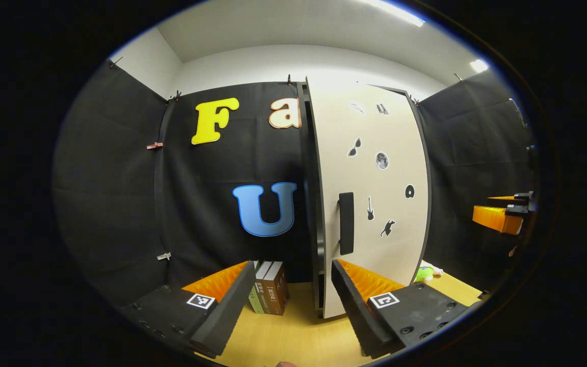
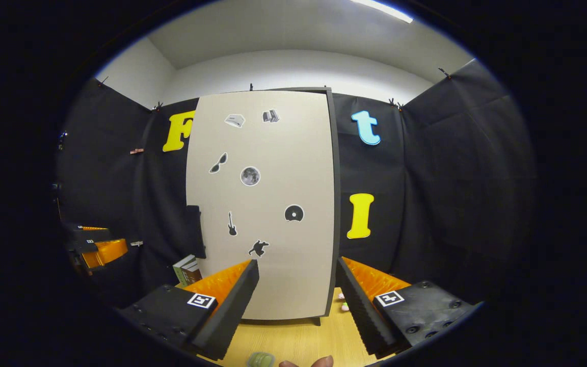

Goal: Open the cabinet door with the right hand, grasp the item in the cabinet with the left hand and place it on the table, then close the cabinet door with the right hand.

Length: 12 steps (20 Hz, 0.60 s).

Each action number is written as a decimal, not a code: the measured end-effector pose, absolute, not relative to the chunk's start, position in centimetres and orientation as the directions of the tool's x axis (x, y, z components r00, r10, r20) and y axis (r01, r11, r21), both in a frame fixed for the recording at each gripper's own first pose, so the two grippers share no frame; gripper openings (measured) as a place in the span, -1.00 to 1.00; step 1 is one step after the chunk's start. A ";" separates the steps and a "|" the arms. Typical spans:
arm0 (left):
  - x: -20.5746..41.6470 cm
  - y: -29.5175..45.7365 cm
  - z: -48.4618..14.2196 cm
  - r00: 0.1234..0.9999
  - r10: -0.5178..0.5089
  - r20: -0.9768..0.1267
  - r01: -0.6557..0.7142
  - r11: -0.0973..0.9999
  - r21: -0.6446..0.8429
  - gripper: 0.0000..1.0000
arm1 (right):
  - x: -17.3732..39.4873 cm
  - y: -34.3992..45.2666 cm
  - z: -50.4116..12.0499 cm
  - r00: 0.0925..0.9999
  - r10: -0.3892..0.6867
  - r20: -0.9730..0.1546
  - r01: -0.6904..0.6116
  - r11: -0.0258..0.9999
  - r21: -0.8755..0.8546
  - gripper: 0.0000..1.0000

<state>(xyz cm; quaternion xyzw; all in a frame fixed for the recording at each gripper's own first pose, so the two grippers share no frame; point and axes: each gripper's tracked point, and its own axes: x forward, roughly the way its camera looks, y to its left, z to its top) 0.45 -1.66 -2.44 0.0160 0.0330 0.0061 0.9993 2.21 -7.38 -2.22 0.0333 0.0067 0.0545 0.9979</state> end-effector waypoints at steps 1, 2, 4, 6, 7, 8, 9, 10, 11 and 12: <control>0.3 -1.6 -2.4 0.998 0.014 -0.066 -0.012 0.999 0.032 0.89 | 2.3 -7.4 -2.2 0.994 0.111 -0.010 -0.110 0.992 0.067 0.95; 0.2 -1.6 -2.3 0.998 0.014 -0.066 -0.012 0.999 0.033 0.89 | 2.3 -7.3 -2.2 0.994 0.113 -0.011 -0.112 0.991 0.068 0.95; 0.2 -1.7 -2.3 0.998 0.014 -0.066 -0.012 0.999 0.035 0.89 | 2.2 -7.3 -2.0 0.993 0.115 -0.010 -0.114 0.991 0.068 0.95; 0.0 -1.6 -2.2 0.998 0.016 -0.064 -0.014 0.999 0.038 0.89 | 2.2 -7.4 -1.8 0.994 0.112 -0.005 -0.111 0.992 0.063 0.95; -0.1 -1.6 -2.3 0.998 0.017 -0.063 -0.015 0.999 0.039 0.89 | 2.3 -7.5 -1.7 0.994 0.109 -0.002 -0.109 0.992 0.061 0.95; -0.1 -1.6 -2.1 0.998 0.018 -0.062 -0.015 0.999 0.039 0.89 | 2.2 -7.5 -1.6 0.994 0.107 0.000 -0.107 0.993 0.058 0.95; 0.0 -1.7 -2.2 0.998 0.017 -0.062 -0.015 0.999 0.037 0.89 | 2.0 -7.6 -1.6 0.994 0.105 0.002 -0.105 0.993 0.055 0.95; -0.1 -1.6 -2.1 0.998 0.020 -0.061 -0.018 0.999 0.038 0.88 | 2.0 -7.6 -1.6 0.995 0.102 0.002 -0.102 0.993 0.052 0.95; -0.2 -1.6 -2.2 0.998 0.022 -0.061 -0.020 0.999 0.039 0.89 | 2.0 -7.8 -1.5 0.995 0.099 0.005 -0.099 0.994 0.047 0.95; -0.1 -1.5 -2.1 0.998 0.025 -0.060 -0.023 0.999 0.041 0.89 | 2.0 -7.9 -1.4 0.996 0.093 0.007 -0.093 0.995 0.040 0.95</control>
